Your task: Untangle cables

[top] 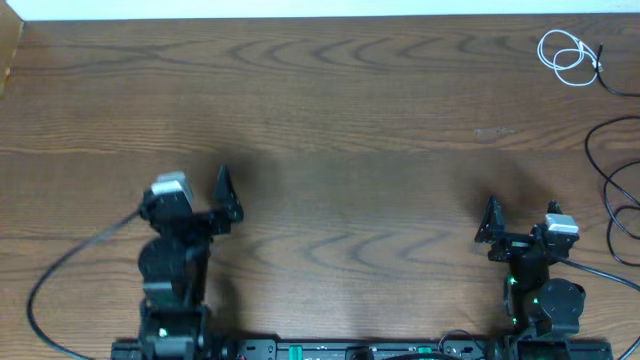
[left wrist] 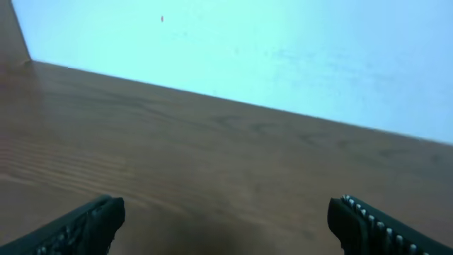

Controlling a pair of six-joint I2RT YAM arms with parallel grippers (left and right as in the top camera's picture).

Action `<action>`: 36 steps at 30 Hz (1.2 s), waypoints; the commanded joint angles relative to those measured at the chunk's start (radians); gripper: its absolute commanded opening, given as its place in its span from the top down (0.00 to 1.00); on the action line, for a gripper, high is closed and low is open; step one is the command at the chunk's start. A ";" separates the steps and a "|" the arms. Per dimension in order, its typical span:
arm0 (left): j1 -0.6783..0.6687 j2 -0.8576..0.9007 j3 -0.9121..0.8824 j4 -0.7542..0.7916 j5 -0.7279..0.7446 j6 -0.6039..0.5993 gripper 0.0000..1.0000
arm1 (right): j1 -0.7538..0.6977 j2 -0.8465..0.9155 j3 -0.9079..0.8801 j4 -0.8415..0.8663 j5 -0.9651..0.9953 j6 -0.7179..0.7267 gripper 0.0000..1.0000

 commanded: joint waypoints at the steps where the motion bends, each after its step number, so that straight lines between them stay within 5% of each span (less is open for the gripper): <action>1: 0.014 -0.146 -0.111 0.021 -0.014 0.113 0.03 | -0.003 -0.005 -0.002 -0.003 0.008 0.007 0.01; 14: 0.031 -0.443 -0.244 -0.168 -0.068 0.116 0.03 | -0.003 -0.005 -0.002 -0.003 0.008 0.007 0.01; 36: 0.031 -0.436 -0.244 -0.202 -0.081 0.130 0.03 | -0.003 -0.005 -0.002 -0.003 0.008 0.007 0.01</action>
